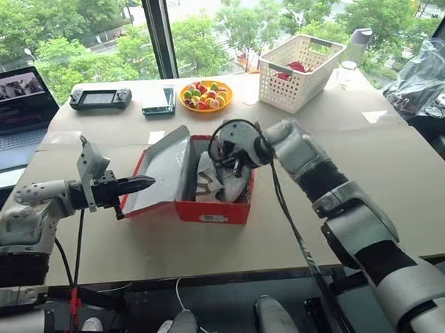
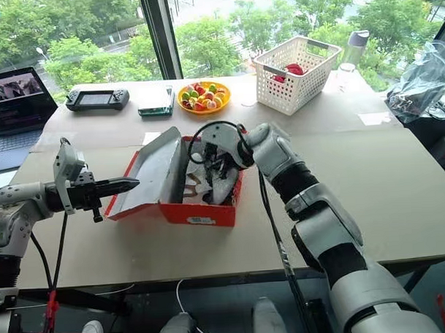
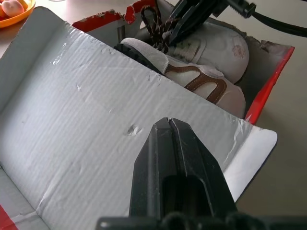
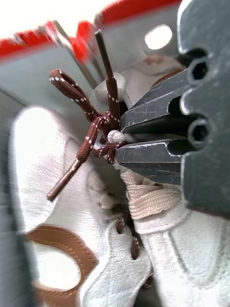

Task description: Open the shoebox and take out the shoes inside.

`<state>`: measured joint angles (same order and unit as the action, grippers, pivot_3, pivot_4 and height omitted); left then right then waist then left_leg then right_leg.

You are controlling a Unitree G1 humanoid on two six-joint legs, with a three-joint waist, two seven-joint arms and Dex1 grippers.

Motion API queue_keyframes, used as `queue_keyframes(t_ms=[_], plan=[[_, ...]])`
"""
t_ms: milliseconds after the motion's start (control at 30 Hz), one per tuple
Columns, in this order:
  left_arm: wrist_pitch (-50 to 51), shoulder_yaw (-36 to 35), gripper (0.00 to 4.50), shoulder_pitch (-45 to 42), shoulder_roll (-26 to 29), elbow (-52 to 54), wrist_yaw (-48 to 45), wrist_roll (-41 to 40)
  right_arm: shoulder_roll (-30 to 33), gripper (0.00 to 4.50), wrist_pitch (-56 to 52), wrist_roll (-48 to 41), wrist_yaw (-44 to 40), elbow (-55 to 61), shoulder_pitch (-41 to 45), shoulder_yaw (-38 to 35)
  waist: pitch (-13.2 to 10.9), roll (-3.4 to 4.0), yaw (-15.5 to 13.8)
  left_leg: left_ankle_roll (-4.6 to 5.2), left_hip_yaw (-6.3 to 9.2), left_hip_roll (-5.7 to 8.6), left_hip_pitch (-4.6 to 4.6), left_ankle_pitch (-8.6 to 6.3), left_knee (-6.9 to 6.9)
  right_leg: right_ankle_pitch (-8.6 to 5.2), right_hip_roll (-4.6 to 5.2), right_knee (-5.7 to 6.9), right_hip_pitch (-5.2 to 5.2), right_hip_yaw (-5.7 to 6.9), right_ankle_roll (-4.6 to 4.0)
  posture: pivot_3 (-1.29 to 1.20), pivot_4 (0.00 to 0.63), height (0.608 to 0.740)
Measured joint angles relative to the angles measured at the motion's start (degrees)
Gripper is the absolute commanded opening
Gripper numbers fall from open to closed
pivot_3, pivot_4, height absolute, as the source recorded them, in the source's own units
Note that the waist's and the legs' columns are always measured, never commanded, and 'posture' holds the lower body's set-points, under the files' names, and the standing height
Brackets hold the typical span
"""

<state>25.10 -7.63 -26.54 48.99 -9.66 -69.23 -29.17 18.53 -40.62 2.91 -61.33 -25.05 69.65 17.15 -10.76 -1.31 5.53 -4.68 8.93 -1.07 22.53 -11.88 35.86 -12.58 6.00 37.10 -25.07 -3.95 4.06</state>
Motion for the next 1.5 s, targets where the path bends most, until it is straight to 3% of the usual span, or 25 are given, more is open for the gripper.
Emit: queue_keyframes(t_ms=[233, 500, 667, 800, 900, 1167, 1267, 1333, 1500], plan=[[0.0, 0.1, 0.0, -0.72, 0.01, -0.11, -0.13, 0.11, 3.78, 0.0, -11.53, -6.48, 0.33, 13.33, -0.09, -4.42, -0.01, -0.01, 0.06, 0.0, -0.01, 0.0, 0.08, 0.0, 0.0, 0.0, 0.0, -0.01, -0.08, 0.01, 0.01, 0.0, 0.15, 0.724], [0.09, 0.78, 0.0, -2.1, 0.01, -0.21, -0.24, 1.22, 5.76, 0.0, -17.09, -11.5, 8.77, 12.11, 1.53, -15.4, -0.12, -0.03, -0.07, -0.03, -0.01, 0.0, 0.08, 0.08, 0.01, 0.03, 0.0, -0.03, -0.05, 0.01, 0.09, 0.0, 0.15, 0.724], [0.21, 0.99, 0.0, -2.9, 0.02, -0.25, -0.53, 1.53, 4.48, 0.0, -15.94, -12.3, 13.67, 11.47, -6.11, -15.99, -0.12, -0.02, 0.17, -0.02, -0.04, 0.0, 0.08, 0.08, 0.01, 0.05, 0.0, -0.02, -0.06, -0.01, 0.07, 0.0, 0.15, 0.724], [0.59, 1.46, 0.0, -3.24, 0.03, -0.24, -0.74, 1.95, -0.66, 0.0, -15.44, -16.44, 20.43, 7.43, -8.14, -24.09, -0.16, 0.02, 0.32, 0.04, -0.05, 0.0, 0.07, 0.12, 0.0, 0.13, 0.0, 0.0, -0.08, -0.02, -0.06, 0.0, 0.15, 0.724], [1.28, 1.47, 0.0, -3.26, 0.04, -0.24, -0.98, 1.97, -0.66, 0.0, -15.07, -19.69, 24.55, 6.7, -7.87, -31.3, -0.16, 0.02, -0.03, 0.04, -0.05, 0.01, 0.1, 0.12, 0.01, 0.14, 0.0, -0.03, -0.06, -0.02, -0.03, 0.0, 0.15, 0.724], [1.54, 1.58, 0.0, -3.47, 0.02, 0.06, -1.06, 1.96, 14.37, 0.0, -16.62, -25.58, 27.71, 7.52, -4.22, -40.72, -0.2, 0.04, -0.6, 0.04, -0.06, 0.0, 0.17, 0.11, -0.03, 0.12, 0.01, -0.16, -0.07, -0.01, 0.0, 0.0, 0.15, 0.724], [1.6, 1.87, 0.0, -3.86, -0.22, 0.26, -1.03, 1.95, 23.32, 0.0, -6.19, -20.44, 27.68, 0.35, -7.69, -38.38, -0.18, 0.0, -0.84, 0.04, -0.09, 0.0, 0.13, 0.11, -0.02, -0.03, 0.01, -0.25, 0.04, 0.0, 0.28, 0.0, 0.15, 0.724], [1.7, 1.87, 0.0, -3.87, -0.24, 0.27, -1.01, 1.96, 25.89, 0.0, 2.47, -15.52, 28.88, -6.96, -11.96, -36.29, -0.17, -0.04, -0.84, 0.04, -0.15, 0.0, 0.02, 0.11, 0.0, -0.09, 0.01, -0.31, 0.15, -0.03, 0.48, 0.0, 0.15, 0.724], [2.38, 1.9, 0.0, -4.16, -0.36, 0.33, -1.01, 1.94, 22.0, 0.0, 19.93, -9.6, 37.33, -26.63, -18.03, -33.79, -0.29, 0.13, 1.04, 0.14, -0.53, 0.0, -0.15, 0.17, -0.05, 0.07, 0.02, -0.28, 0.12, -0.38, 0.46, 0.0, 0.15, 0.724]])
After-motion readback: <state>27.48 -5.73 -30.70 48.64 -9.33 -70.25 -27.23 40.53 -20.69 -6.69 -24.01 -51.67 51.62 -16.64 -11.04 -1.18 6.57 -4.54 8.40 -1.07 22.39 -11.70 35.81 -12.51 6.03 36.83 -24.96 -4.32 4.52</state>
